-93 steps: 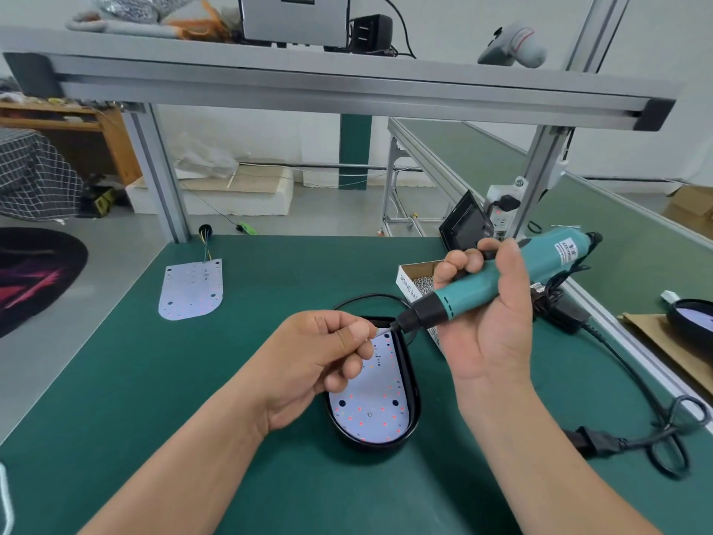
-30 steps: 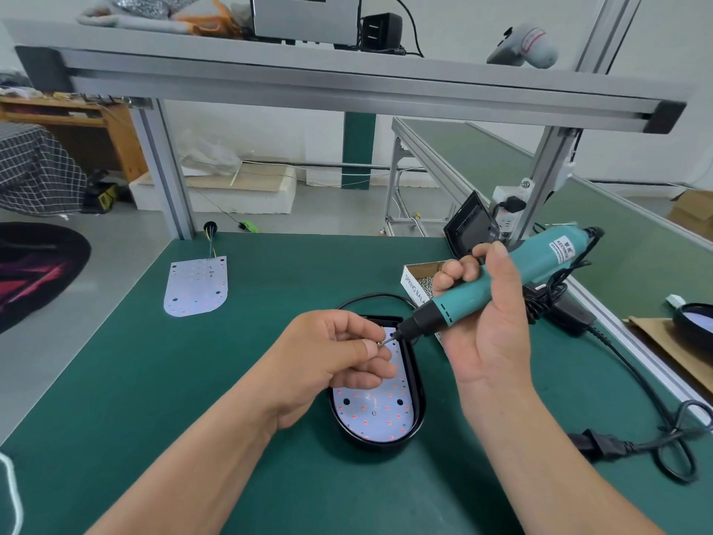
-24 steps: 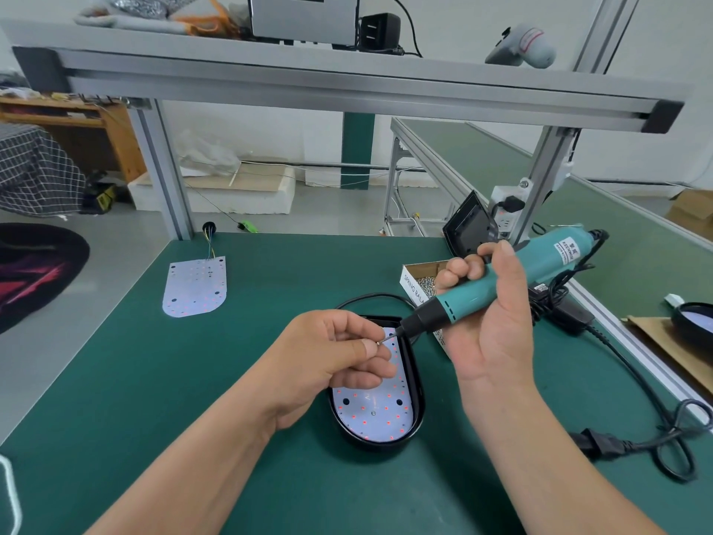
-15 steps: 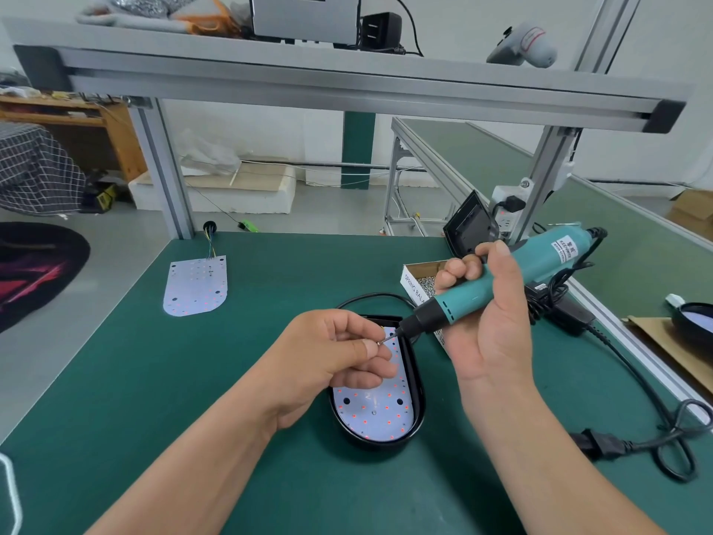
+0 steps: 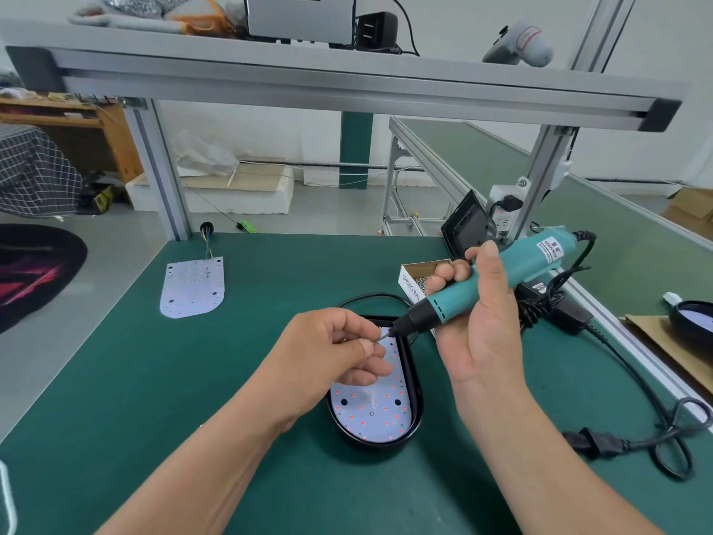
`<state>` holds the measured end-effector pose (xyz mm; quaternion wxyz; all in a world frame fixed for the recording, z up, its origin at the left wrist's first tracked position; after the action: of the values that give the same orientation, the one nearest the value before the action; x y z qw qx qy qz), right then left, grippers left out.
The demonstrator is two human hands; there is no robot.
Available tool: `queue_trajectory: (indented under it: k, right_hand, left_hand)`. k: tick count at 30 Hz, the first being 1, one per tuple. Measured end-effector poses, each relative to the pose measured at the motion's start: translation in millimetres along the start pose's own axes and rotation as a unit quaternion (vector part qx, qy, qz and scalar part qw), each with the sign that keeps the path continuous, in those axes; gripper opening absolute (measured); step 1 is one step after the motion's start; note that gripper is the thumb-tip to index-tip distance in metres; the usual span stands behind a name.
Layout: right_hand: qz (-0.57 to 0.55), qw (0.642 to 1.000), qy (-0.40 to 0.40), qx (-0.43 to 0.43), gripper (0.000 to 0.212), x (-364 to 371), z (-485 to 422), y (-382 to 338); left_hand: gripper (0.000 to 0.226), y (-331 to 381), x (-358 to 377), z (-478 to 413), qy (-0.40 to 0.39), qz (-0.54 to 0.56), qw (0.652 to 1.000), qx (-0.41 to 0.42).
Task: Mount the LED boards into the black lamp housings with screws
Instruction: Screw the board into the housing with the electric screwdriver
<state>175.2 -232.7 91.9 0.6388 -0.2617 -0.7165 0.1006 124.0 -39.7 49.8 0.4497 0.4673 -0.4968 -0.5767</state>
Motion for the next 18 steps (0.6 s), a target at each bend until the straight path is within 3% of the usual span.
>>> queue_trajectory:
  k: [18]
  right_hand:
    - [-0.037,0.999,0.030,0.014,0.022,-10.2,-3.6,1.9]
  left_hand:
    - [0.018,-4.0,3.2,-2.3,-0.046,0.006,0.999,-0.002]
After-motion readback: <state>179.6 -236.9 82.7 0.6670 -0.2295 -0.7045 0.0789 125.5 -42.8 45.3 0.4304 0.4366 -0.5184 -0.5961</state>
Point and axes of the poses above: each hand's wrist, its own z-axis away from the middle knuckle, its own x-axis out of the palm, y = z × x, the point moved 9 cm from there along -z, towards the middle knuckle, and after that the axes turned 8 degrees about -z, right-handed, at the moved point
